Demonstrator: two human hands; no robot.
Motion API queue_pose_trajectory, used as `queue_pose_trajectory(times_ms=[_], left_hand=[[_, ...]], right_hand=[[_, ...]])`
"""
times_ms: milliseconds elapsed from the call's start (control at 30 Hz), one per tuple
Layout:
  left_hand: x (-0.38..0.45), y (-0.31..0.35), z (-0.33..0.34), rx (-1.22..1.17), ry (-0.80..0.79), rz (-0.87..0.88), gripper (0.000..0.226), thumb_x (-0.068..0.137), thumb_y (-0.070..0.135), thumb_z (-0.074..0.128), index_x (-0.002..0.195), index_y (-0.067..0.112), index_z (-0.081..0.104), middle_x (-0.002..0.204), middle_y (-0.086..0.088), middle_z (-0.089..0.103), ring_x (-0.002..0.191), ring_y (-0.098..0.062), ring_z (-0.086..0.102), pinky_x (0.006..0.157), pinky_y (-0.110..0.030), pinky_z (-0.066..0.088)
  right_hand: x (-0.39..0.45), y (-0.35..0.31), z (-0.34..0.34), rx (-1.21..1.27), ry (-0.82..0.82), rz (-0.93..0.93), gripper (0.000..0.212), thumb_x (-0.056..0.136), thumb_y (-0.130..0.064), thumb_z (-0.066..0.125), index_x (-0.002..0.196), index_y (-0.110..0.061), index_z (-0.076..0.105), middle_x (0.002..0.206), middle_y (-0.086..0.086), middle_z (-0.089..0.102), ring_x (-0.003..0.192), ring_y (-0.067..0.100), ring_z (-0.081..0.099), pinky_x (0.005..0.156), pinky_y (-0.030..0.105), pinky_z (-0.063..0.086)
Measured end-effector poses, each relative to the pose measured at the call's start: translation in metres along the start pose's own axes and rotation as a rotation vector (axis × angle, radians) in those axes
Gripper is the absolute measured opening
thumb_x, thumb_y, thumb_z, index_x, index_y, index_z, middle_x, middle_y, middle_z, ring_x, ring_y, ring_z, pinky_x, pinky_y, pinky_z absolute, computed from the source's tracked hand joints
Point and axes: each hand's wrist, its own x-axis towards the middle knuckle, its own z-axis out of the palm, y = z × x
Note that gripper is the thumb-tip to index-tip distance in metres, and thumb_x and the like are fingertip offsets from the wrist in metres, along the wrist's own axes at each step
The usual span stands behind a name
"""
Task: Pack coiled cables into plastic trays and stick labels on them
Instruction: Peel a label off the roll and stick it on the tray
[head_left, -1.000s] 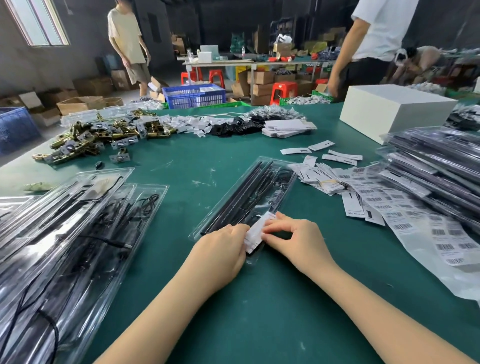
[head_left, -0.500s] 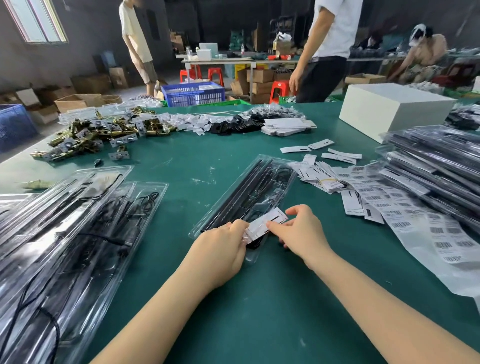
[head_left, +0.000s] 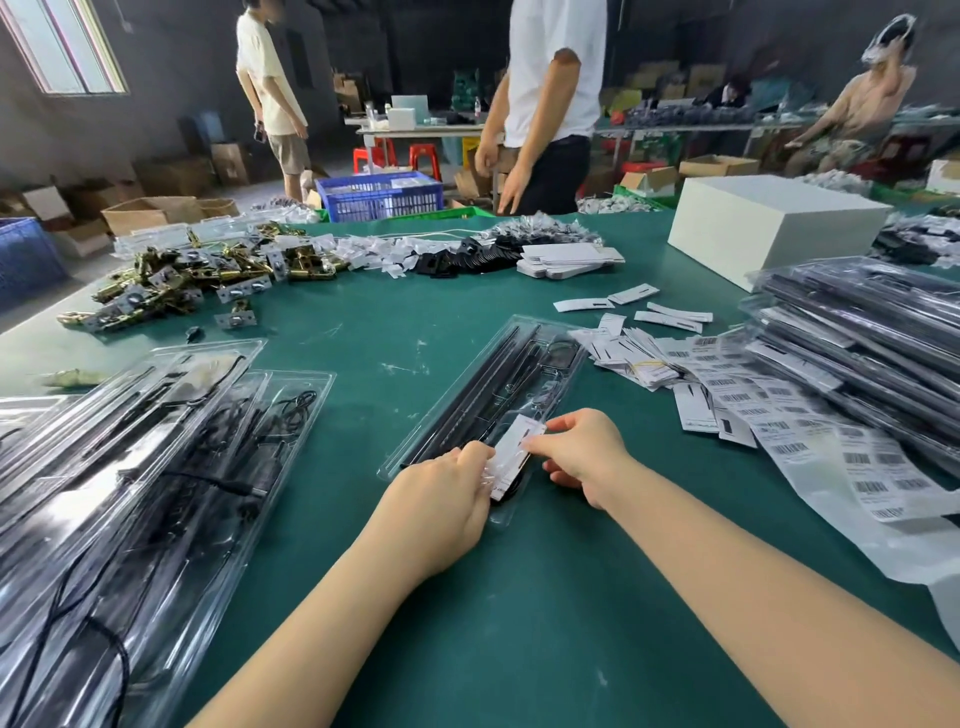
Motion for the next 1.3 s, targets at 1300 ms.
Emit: queue_pose_trajectory(times_ms=[1300], left_hand=[[-0.003,-0.002,0.003,-0.06,0.035,-0.011,0.037,0.101,0.043,0.033,0.132,0.026,0.039,0.126,0.007,0.058,0.106,-0.019,0.059,0.077,-0.028,0.039]], right_hand=[[-0.04,-0.002,0.017,1.064,-0.362,0.225,0.013,0.096,-0.001,0.046,0.102,-0.004,0.058,0.084,0.01,0.062,0.069,0.017,0.061,0.061,0.025,0.056]])
